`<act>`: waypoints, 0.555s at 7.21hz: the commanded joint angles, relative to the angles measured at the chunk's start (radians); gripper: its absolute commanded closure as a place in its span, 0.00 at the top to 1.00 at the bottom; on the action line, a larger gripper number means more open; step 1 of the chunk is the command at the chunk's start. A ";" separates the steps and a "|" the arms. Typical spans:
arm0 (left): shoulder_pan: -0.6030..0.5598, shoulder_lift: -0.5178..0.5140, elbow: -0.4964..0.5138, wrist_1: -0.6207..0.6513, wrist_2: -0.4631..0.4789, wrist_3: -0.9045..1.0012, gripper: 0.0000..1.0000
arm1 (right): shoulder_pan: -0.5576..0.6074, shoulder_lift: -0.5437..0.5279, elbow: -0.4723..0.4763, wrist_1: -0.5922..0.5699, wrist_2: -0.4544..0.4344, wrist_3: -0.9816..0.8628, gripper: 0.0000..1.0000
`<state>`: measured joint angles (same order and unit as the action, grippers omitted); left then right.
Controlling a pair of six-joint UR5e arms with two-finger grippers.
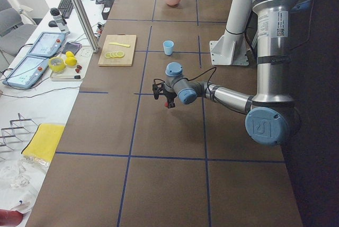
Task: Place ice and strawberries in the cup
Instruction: 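Grasp the red strawberry with the left gripper and lift it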
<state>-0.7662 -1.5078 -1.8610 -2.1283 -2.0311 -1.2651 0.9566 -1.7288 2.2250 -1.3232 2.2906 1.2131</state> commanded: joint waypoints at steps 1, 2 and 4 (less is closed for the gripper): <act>0.017 -0.154 -0.095 0.081 -0.046 -0.025 0.00 | 0.022 -0.015 0.012 -0.001 0.007 -0.001 0.99; 0.045 -0.281 -0.128 0.185 -0.044 -0.061 0.00 | 0.037 -0.029 0.015 -0.001 0.012 -0.001 0.99; 0.192 -0.583 -0.086 0.421 0.016 -0.171 0.00 | 0.053 -0.052 0.025 -0.001 0.013 -0.001 0.99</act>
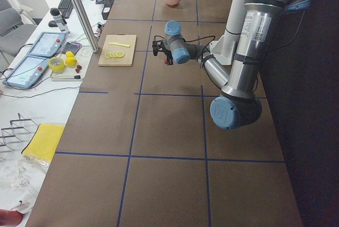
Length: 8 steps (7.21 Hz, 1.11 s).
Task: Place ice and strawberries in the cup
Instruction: 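Carry the strawberry over the blue cup and open the left gripper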
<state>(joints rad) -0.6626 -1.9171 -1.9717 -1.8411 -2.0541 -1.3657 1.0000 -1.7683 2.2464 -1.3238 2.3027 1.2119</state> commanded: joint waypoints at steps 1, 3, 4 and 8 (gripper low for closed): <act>0.125 -0.291 0.119 0.137 0.146 -0.088 0.00 | 0.012 -0.014 0.004 0.000 0.001 0.000 0.99; 0.146 -0.477 0.345 0.128 0.195 -0.130 0.00 | 0.020 -0.034 0.022 0.000 0.001 0.000 0.99; 0.147 -0.473 0.347 0.128 0.195 -0.130 0.02 | 0.020 -0.034 0.025 0.000 0.003 0.000 0.99; 0.159 -0.438 0.340 0.102 0.200 -0.128 0.36 | 0.019 -0.034 0.024 -0.002 0.004 0.000 0.99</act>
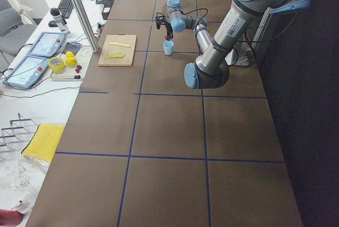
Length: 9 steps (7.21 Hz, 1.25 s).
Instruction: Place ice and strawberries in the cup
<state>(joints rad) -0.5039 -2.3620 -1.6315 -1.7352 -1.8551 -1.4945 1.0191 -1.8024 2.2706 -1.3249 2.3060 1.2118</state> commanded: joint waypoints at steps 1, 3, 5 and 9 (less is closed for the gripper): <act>0.001 0.007 -0.001 -0.007 0.001 0.000 0.57 | 0.000 0.000 0.000 -0.001 0.001 0.000 0.99; 0.001 0.010 -0.001 -0.007 0.002 0.002 0.76 | -0.002 0.000 0.000 -0.001 0.001 0.000 0.99; -0.001 0.021 -0.017 -0.007 0.002 0.003 0.76 | 0.003 0.000 0.000 -0.001 0.001 0.000 0.99; -0.108 0.445 -0.463 0.105 -0.056 0.356 0.75 | 0.203 -0.098 -0.031 -0.014 0.084 -0.354 0.99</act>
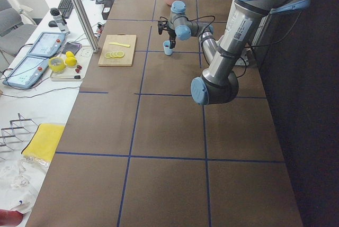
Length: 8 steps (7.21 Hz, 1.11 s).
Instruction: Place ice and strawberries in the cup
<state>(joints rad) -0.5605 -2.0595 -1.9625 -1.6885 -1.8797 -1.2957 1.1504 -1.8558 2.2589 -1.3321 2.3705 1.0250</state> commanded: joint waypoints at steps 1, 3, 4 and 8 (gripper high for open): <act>-0.137 0.270 -0.207 0.081 -0.091 0.308 0.75 | 0.137 -0.060 -0.076 -0.006 0.019 -0.309 0.99; -0.386 0.489 -0.231 0.081 -0.252 0.713 0.75 | 0.326 -0.059 -0.253 -0.007 0.019 -0.690 0.99; -0.520 0.554 -0.208 0.104 -0.275 0.972 0.75 | 0.386 -0.057 -0.315 -0.036 0.019 -0.835 0.99; -0.950 0.529 0.040 0.454 -0.470 1.560 0.75 | 0.454 0.003 -0.306 -0.355 -0.002 -1.235 0.99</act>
<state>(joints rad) -1.4425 -1.5248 -1.9809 -1.3527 -2.2593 0.1969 1.6150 -1.8815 1.9517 -1.6158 2.3782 -0.1560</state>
